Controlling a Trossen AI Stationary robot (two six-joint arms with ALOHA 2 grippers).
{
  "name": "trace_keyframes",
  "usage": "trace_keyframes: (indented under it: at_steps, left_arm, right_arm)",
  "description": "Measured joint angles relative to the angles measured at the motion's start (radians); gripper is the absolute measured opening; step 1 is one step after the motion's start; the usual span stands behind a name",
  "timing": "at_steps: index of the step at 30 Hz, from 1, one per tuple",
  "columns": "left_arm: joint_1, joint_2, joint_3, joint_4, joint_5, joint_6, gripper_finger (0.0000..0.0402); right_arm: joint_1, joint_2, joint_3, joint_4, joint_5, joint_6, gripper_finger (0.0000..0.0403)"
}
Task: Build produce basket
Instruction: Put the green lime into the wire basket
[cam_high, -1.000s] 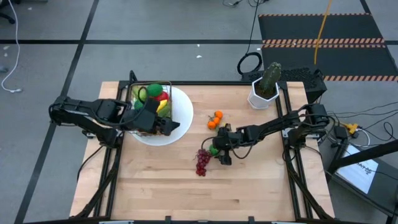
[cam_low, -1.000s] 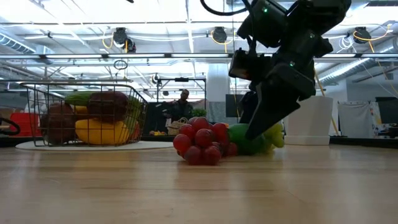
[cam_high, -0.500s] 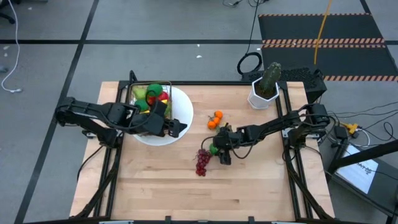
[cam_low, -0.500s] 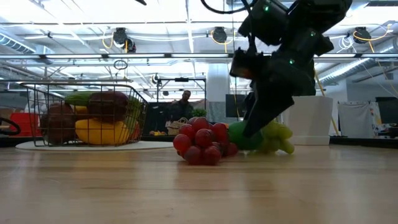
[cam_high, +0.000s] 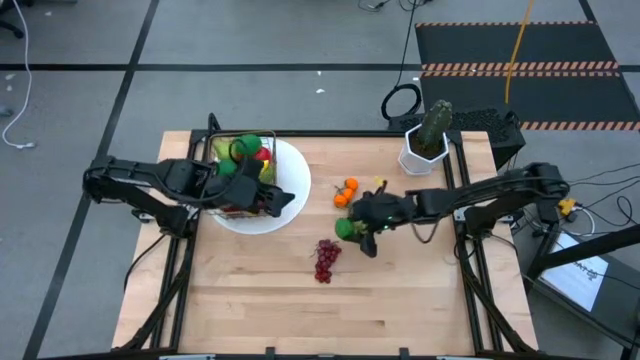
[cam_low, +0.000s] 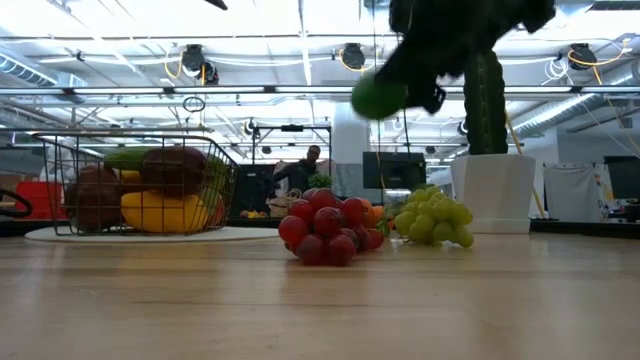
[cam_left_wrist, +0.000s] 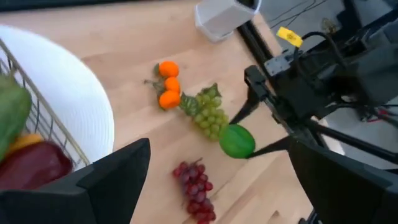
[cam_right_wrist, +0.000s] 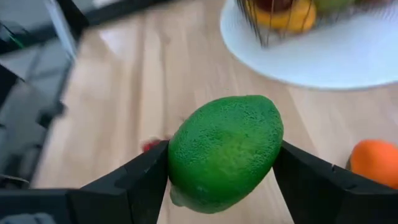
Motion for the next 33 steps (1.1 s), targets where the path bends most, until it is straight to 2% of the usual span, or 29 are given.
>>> trace_keyframes:
  at_steps: [3,10,17,21,26,33]
  left_arm:
    - [0.014,-0.023,0.0,-0.001,-0.001,0.059,0.0381]
    - [0.039,-0.089,0.0,0.008,0.002,0.243,0.0381]
    - [0.071,-0.192,0.0,0.01,0.009,0.353,0.0381]
    - [0.081,-0.245,0.0,0.008,0.009,0.434,0.0381]
    - [0.08,-0.284,0.0,-0.011,0.01,0.521,0.0381]
    - [0.064,-0.301,0.0,-0.082,0.011,0.57,0.0381]
  right_arm:
    - [0.0,-0.073,0.0,0.019,0.0,0.029,0.0259]
    - [0.0,-0.191,0.0,0.188,0.025,0.124,0.0259]
    - [0.0,-0.205,0.001,0.373,0.135,0.302,0.0259]
    - [-0.002,-0.202,0.0,0.448,0.187,0.347,0.026]
    - [-0.008,-0.201,0.0,0.511,0.305,0.356,0.026]
    - [-0.015,-0.19,0.0,0.651,0.474,0.253,0.026]
